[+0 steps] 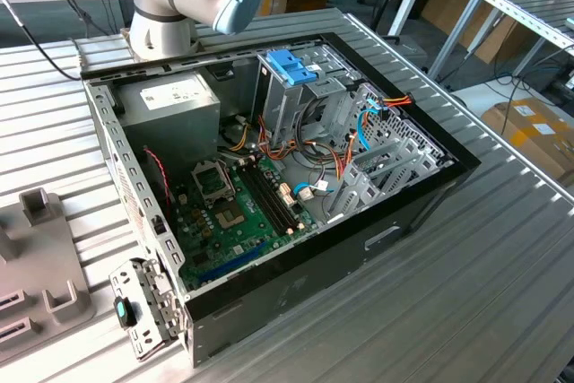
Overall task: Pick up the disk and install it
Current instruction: 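Reach for the disk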
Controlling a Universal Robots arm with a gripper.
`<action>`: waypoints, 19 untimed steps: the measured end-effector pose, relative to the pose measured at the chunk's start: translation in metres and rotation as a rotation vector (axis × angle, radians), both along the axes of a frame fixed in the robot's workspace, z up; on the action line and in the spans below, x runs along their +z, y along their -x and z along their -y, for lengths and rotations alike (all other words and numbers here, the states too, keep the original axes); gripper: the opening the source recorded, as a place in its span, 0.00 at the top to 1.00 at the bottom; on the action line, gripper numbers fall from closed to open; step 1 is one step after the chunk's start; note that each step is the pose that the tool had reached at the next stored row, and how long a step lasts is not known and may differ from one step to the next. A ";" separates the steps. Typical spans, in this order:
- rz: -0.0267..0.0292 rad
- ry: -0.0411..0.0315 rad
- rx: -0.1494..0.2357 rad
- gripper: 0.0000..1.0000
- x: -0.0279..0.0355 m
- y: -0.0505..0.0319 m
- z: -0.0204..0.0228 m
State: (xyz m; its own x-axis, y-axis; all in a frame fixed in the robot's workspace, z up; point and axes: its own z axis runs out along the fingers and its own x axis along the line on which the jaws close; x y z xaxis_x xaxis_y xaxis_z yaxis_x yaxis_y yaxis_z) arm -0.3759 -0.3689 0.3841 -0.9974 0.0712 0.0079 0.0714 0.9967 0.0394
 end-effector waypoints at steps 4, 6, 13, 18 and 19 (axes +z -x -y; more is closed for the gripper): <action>0.0001 0.0000 0.000 0.89 -0.0001 0.0013 -0.0001; 0.0000 0.0001 0.000 0.89 -0.0001 0.0030 0.0000; 0.0002 0.0000 0.001 0.89 -0.0003 0.0135 0.0000; 0.0000 0.0000 0.001 0.89 -0.0003 0.0223 0.0000; 0.0001 0.0000 0.001 0.89 -0.0003 0.0223 0.0000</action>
State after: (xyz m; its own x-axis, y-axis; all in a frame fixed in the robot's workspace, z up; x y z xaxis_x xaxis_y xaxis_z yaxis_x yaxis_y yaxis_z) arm -0.3982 -0.3689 0.3838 -0.9975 0.0700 0.0079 0.0703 0.9967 0.0394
